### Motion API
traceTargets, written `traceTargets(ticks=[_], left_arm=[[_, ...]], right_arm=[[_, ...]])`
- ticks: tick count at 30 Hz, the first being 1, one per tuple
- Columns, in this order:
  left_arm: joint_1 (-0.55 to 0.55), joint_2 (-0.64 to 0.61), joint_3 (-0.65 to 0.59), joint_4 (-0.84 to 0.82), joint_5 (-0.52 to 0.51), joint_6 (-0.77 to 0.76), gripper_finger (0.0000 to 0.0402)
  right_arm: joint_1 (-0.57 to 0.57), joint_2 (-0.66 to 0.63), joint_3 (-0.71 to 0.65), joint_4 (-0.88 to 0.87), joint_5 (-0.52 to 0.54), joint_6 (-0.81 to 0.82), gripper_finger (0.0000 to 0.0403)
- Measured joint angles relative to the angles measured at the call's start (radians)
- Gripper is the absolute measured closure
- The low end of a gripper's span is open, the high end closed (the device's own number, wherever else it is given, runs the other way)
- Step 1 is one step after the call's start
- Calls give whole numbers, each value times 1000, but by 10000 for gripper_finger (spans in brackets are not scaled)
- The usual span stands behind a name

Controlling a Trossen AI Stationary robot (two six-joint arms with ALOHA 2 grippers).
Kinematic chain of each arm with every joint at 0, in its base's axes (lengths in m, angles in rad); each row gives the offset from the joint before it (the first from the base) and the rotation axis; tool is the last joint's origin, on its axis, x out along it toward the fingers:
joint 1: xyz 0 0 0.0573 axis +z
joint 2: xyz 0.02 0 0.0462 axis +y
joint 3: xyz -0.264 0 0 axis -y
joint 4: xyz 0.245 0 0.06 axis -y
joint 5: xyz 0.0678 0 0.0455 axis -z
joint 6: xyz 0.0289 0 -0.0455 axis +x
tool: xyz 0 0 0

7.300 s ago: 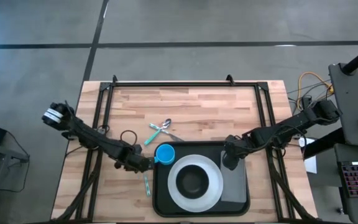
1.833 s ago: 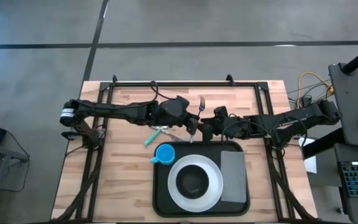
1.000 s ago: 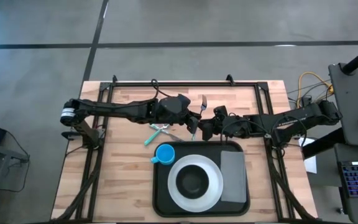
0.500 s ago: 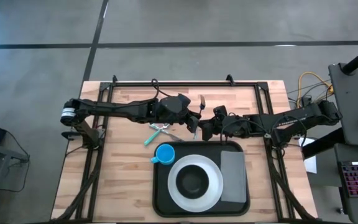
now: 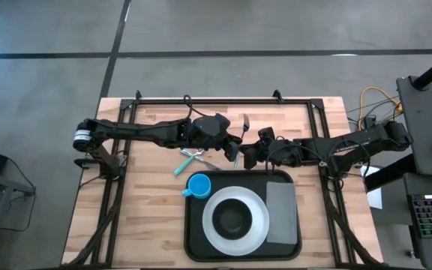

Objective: Set up tray
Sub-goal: Put the blue green fork on the gray napkin

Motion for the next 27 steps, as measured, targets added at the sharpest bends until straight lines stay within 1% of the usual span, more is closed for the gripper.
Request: traceTargets(ticks=[3,8,11,17,19,22,25,27], left_arm=[[0,-2,0,-15,-1,0,362],[-2,-15,0,-90,3,0,358],[-1,-37,0,-153,-2,3,357],[-1,-89,-1,-261,-40,37,356],[-1,-104,-12,-270,-42,52,356],[-1,-118,-32,-272,-42,55,356],[-1,-127,-60,-269,-49,55,356],[-1,-130,-85,-273,-60,52,356]], right_arm=[[-2,0,-1,-1,4,1,377],[-2,0,-1,-2,3,6,378],[-2,-9,-1,-55,-8,57,378],[24,-69,-1,-255,-142,183,378],[42,-97,-3,-320,-197,212,378],[88,-147,-22,-403,-241,260,378],[145,-211,-91,-418,-280,343,378],[190,-253,-162,-382,-296,437,378]])
